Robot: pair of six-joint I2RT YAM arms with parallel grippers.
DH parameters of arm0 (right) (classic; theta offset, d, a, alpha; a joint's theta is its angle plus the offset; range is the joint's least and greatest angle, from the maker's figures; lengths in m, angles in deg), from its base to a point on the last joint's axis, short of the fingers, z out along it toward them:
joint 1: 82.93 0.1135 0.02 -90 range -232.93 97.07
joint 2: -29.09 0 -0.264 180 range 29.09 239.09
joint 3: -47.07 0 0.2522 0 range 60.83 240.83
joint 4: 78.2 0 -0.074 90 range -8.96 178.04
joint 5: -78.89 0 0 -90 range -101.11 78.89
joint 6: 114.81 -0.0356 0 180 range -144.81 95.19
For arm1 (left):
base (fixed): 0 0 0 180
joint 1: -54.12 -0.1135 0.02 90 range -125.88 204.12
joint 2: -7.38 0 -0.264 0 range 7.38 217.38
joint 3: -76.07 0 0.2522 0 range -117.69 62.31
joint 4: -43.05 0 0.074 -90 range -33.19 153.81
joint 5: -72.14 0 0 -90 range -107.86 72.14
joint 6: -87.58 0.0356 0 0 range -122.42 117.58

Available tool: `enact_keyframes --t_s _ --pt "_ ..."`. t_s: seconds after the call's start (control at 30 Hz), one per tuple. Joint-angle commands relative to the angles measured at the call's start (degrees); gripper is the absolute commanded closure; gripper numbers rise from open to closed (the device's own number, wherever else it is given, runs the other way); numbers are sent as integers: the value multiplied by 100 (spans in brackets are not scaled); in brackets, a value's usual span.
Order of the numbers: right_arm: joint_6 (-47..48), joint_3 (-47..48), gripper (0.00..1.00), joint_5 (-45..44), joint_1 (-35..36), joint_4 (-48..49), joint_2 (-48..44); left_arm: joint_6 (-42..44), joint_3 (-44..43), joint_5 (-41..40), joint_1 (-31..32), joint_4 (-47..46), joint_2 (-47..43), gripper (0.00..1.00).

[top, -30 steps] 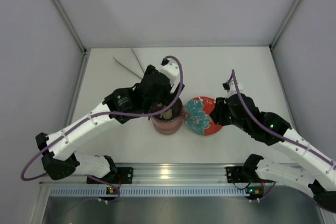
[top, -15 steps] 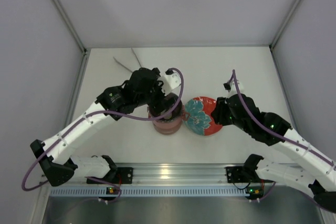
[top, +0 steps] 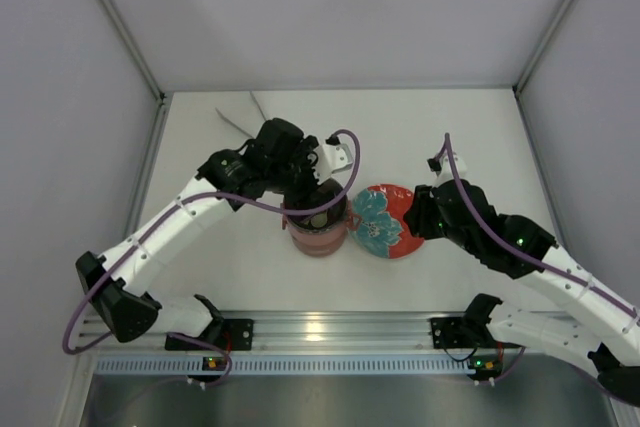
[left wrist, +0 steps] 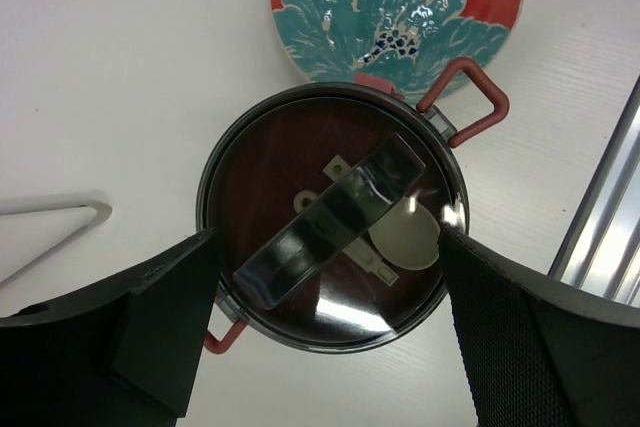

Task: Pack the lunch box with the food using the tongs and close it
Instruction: Place the box lid in the packing box.

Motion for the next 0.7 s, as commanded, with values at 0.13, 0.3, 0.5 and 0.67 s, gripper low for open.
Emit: enact_keyframes --t_s 0.13,0.3,0.5,0.67 --pt "-11 195 67 -134 -109 -120 -124 144 -313 331 -22 290 389 8" --pt "7 187 67 -152 -109 -147 -133 118 -374 234 -22 334 529 8" --pt "7 178 67 -152 -109 -138 -142 56 -365 111 -22 334 644 9" --pt "15 169 67 -152 -109 -138 -142 12 -383 138 -22 378 731 10"
